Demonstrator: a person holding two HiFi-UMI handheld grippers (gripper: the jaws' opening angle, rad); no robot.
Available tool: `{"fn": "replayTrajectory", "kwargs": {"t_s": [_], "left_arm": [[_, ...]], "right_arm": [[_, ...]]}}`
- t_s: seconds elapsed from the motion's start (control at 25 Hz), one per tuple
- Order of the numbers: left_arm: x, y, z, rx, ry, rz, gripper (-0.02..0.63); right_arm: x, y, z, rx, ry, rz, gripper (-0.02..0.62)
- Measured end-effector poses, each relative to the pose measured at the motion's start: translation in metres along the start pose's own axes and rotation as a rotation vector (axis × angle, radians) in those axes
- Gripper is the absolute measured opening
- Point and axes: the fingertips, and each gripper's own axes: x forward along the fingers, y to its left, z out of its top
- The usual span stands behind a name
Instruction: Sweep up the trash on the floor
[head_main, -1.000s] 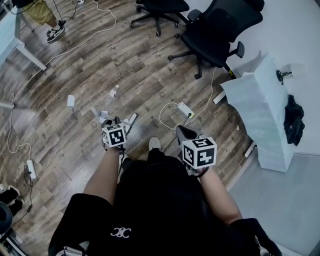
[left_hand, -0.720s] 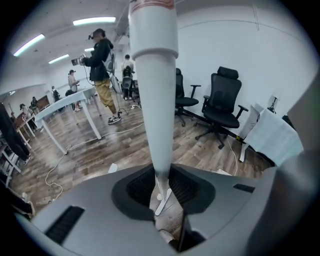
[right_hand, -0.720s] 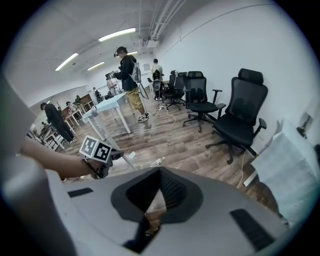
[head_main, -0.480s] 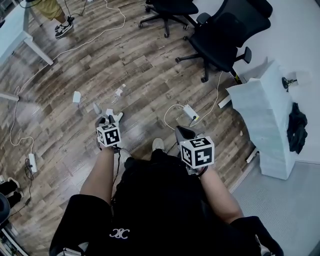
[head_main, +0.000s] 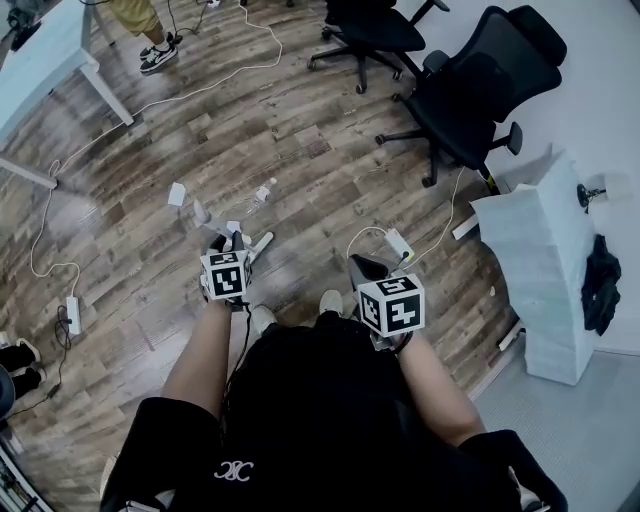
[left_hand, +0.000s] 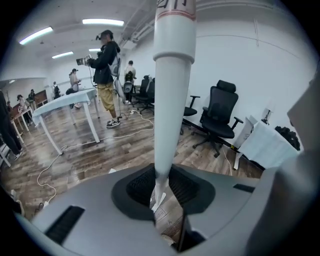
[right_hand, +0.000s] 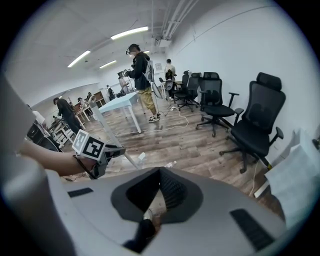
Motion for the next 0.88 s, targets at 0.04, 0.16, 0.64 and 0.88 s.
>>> {"fn": "replayTrajectory", "kwargs": {"t_s": [0.04,0.16,0.64,0.88], "left_arm": [[-0.003,0.002,0.003,0.006,-0.007,-0.026,0.084],[-0.009,0.005,0.018,0.076,-0.032,-0.113,0.084],[0.034,-0.037,0.106,0.326,-0.088,-0.257,0.084],[0.077,-0.052,0.161,0.381,-0.046,-0.215,0.084]], "right_arm": [[0.006,0.007,0.005,-0.004,-0.003,0.008,0.014],[0.025,0.027,0.023,-0.013,-0.017,0.032,0.014],[0.106,0.015,0.052,-0.003,0.052,0.142,0.014],[0.145,-0.051,0.112,0.047,0.063,0.196,0.014]]}}
